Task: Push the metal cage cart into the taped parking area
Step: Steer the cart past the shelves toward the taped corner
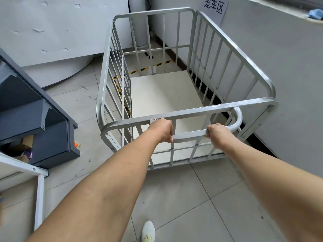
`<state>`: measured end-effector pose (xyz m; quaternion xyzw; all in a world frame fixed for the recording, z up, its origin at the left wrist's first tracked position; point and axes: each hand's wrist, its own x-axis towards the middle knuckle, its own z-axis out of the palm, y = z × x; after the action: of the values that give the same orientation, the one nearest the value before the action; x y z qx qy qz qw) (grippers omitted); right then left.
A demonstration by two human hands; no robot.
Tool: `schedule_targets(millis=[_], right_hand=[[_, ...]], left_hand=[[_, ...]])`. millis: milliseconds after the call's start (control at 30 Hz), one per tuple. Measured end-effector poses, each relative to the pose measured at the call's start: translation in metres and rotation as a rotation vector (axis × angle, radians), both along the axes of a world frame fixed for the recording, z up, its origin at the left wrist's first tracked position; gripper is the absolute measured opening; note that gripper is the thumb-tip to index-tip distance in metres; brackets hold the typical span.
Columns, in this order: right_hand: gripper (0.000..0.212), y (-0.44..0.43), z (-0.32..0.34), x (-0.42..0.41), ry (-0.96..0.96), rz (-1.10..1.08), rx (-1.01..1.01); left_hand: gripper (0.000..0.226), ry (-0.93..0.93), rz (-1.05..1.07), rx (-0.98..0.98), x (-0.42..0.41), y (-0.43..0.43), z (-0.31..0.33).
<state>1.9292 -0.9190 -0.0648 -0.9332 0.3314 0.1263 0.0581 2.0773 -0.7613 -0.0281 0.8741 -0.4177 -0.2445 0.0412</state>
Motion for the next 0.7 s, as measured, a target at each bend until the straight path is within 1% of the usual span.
schedule_targets(millis=[233, 533, 700], right_hand=[[0.017, 0.016, -0.001, 0.068, -0.021, -0.015, 0.008], [0.023, 0.045, 0.003, 0.141, -0.101, -0.004, 0.032], [0.029, 0.06, 0.006, 0.164, -0.062, 0.007, 0.077]], left_hand=[[0.026, -0.023, -0.032, 0.016, 0.072, 0.01, 0.001], [0.023, -0.027, 0.002, 0.076, 0.151, 0.026, 0.005], [0.018, -0.02, 0.03, 0.118, 0.174, 0.041, 0.008]])
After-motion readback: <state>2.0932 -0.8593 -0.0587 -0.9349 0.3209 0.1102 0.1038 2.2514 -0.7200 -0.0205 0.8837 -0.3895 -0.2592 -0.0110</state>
